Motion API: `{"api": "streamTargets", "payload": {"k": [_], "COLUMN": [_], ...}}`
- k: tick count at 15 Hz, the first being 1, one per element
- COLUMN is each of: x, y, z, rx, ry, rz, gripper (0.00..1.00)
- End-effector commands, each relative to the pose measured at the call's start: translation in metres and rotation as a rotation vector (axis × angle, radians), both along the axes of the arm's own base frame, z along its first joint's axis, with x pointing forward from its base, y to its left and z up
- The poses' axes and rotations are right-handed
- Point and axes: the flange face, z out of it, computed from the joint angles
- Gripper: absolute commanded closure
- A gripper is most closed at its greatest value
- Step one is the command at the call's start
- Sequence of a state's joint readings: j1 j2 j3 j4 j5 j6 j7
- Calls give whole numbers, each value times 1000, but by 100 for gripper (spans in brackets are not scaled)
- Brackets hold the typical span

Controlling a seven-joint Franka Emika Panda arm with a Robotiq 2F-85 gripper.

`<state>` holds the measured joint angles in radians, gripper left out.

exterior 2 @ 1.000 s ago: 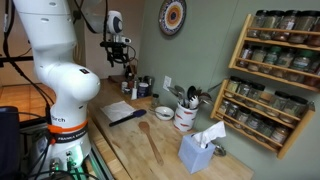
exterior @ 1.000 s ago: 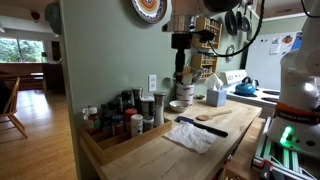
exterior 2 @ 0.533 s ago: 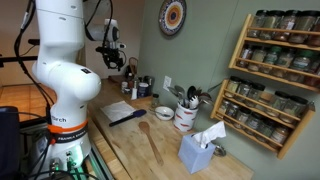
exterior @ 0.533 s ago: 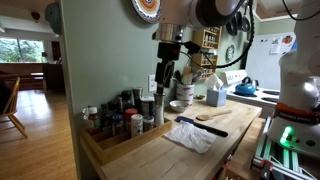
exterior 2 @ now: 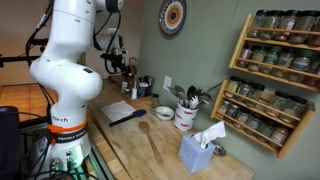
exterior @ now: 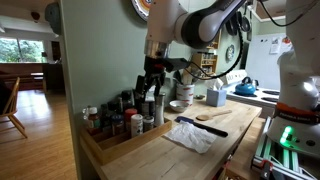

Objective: Take the white bottle off of the wooden tray

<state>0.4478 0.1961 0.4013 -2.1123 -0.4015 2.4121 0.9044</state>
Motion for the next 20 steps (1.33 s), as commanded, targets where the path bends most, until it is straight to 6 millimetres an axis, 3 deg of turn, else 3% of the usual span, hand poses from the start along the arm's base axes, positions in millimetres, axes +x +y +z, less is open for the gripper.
{"api": "streamTargets", "payload": {"k": [1, 8, 13, 20], "x": [11, 31, 50, 74], "y": [20, 42, 51, 46], "z": [-26, -65, -75, -80], "rx": [-22, -33, -51, -48], "ry": [-24, -5, -2, 21], "rz": [-82, -202, -247, -261], "gripper": [0, 0, 0, 0]}}
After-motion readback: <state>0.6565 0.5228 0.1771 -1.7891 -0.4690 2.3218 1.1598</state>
